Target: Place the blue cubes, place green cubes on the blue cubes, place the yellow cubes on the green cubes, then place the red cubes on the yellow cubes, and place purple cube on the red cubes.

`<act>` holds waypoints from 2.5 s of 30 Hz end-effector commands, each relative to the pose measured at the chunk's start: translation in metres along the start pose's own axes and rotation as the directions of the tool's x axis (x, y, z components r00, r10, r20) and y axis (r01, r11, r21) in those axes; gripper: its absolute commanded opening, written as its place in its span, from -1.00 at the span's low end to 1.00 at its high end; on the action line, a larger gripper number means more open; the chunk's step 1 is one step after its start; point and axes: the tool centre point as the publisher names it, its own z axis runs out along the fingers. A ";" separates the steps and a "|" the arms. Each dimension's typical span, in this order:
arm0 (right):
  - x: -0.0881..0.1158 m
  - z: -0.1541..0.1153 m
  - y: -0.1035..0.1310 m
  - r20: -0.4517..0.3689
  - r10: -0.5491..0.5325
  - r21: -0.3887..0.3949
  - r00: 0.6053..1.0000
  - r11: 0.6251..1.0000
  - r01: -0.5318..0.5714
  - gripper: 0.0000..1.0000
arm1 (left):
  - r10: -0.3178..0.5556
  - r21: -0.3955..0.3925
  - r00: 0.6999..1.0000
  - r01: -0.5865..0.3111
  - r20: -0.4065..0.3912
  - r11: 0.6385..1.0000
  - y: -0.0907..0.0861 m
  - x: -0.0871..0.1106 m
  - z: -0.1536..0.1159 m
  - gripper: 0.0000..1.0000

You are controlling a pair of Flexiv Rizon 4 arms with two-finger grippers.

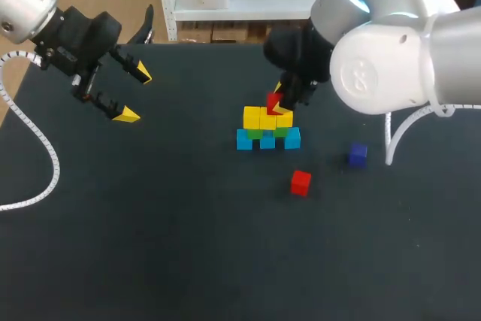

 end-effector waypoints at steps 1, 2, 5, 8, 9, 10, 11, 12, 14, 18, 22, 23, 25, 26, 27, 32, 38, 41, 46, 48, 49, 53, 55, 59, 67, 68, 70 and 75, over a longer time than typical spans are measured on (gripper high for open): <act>0.000 0.001 -0.001 -0.001 -0.001 -0.003 1.000 1.000 0.001 -0.60 | 0.003 0.003 1.000 -0.003 0.001 1.000 0.002 0.001 0.000 1.00; 0.000 0.001 -0.001 -0.002 0.000 -0.003 1.000 1.000 0.000 -0.58 | 0.003 0.003 1.000 -0.003 0.001 1.000 0.002 0.001 0.000 1.00; 0.001 0.002 -0.001 -0.004 0.001 -0.003 1.000 1.000 -0.001 -0.56 | 0.003 0.003 1.000 -0.003 0.001 1.000 0.002 0.001 0.000 1.00; 0.002 0.001 -0.001 -0.004 0.003 -0.003 1.000 1.000 -0.003 -0.55 | 0.003 0.003 1.000 -0.003 0.001 1.000 0.002 0.001 0.000 1.00; 0.002 0.001 -0.001 -0.004 0.003 -0.004 1.000 1.000 -0.003 -0.55 | 0.003 0.003 1.000 -0.003 0.001 1.000 0.002 0.001 0.000 1.00; 0.002 0.001 0.000 -0.004 0.003 -0.004 1.000 1.000 -0.004 -0.54 | 0.003 0.003 1.000 -0.003 0.001 1.000 0.002 0.001 0.000 1.00; 0.003 0.001 0.000 -0.004 0.004 -0.004 1.000 1.000 -0.004 -0.54 | 0.003 0.003 1.000 -0.003 0.001 1.000 0.002 0.001 0.000 1.00; 0.003 0.001 0.000 -0.004 0.004 -0.004 1.000 1.000 -0.004 -0.53 | 0.003 0.003 1.000 -0.003 0.001 1.000 0.002 0.001 0.000 1.00; 0.003 0.001 0.000 -0.004 0.004 -0.005 1.000 1.000 -0.005 -0.52 | 0.003 0.003 1.000 -0.003 0.001 1.000 0.002 0.001 0.000 1.00; 0.003 0.002 0.000 -0.003 0.005 -0.006 1.000 1.000 -0.005 -0.50 | 0.003 0.003 1.000 -0.003 0.001 1.000 0.002 0.001 0.000 1.00; 0.003 0.003 0.000 -0.002 0.005 -0.007 1.000 1.000 -0.005 -0.43 | 0.003 0.003 1.000 -0.003 0.001 1.000 0.002 0.001 0.000 1.00; 0.003 0.003 0.000 -0.002 0.005 -0.007 1.000 1.000 -0.005 -0.41 | 0.003 0.003 1.000 -0.003 0.001 1.000 0.002 0.001 0.000 1.00; 0.003 0.003 -0.001 -0.003 0.005 -0.008 1.000 1.000 -0.005 -0.35 | 0.003 0.003 1.000 -0.003 0.001 1.000 0.002 0.001 0.000 1.00; 0.004 0.003 -0.001 -0.003 0.006 -0.009 1.000 1.000 -0.006 -0.31 | 0.003 0.003 1.000 -0.003 0.001 1.000 0.002 0.001 0.000 1.00; 0.004 0.003 -0.001 -0.004 0.006 -0.009 1.000 1.000 -0.006 -0.27 | 0.003 0.003 1.000 -0.003 0.001 1.000 0.002 0.001 0.000 1.00; 0.004 0.003 -0.002 -0.003 0.005 -0.009 1.000 1.000 -0.005 -0.18 | 0.003 0.003 1.000 -0.003 0.001 1.000 0.002 0.001 0.000 1.00; 0.004 0.002 -0.003 -0.002 0.004 -0.009 1.000 1.000 -0.004 0.51 | 0.003 0.003 1.000 -0.003 0.001 1.000 0.002 0.001 0.000 1.00; 0.004 -0.001 -0.003 0.003 0.007 -0.008 1.000 1.000 -0.007 1.00 | 0.003 0.003 1.000 -0.003 0.001 1.000 0.002 0.001 0.000 1.00; 0.009 -0.021 -0.004 0.057 0.019 0.005 0.998 1.000 -0.020 1.00 | 0.003 0.003 1.000 -0.003 0.001 1.000 0.002 0.001 0.000 1.00; 0.014 -0.033 -0.004 0.093 0.024 0.007 0.995 1.000 -0.025 1.00 | 0.003 0.003 1.000 -0.003 0.001 1.000 0.002 0.001 0.000 1.00; 0.017 -0.038 -0.005 0.110 0.028 0.004 0.993 1.000 -0.028 1.00 | 0.003 0.003 1.000 -0.003 0.001 1.000 0.002 0.001 0.000 1.00; 0.035 -0.064 -0.006 0.200 0.044 -0.003 0.979 0.999 -0.044 1.00 | 0.003 0.003 1.000 -0.003 0.001 1.000 0.002 0.001 0.000 1.00; 0.045 -0.076 -0.006 0.270 0.049 -0.025 0.962 0.999 -0.044 1.00 | 0.003 0.003 1.000 -0.003 0.001 1.000 0.002 0.001 0.000 1.00; 0.069 -0.094 -0.005 0.388 0.068 -0.064 0.919 0.997 -0.046 1.00 | 0.003 0.003 1.000 -0.003 0.001 1.000 0.002 0.001 0.000 1.00; 0.124 -0.115 -0.004 0.513 0.042 -0.052 0.858 0.998 -0.018 1.00 | 0.003 0.003 1.000 -0.003 0.001 1.000 0.002 0.001 0.000 1.00; 0.129 -0.116 -0.004 0.512 0.044 -0.053 0.858 0.998 -0.019 1.00 | 0.003 0.003 1.000 -0.003 0.001 1.000 0.002 0.001 0.000 1.00; 0.140 -0.120 -0.003 0.517 0.022 -0.042 0.856 0.999 0.000 1.00 | 0.003 0.003 1.000 -0.003 0.001 1.000 0.002 0.001 0.000 1.00; 0.165 -0.127 -0.004 0.529 0.026 -0.043 0.848 0.999 -0.003 1.00 | 0.003 0.003 1.000 -0.003 0.001 1.000 0.002 0.001 0.000 1.00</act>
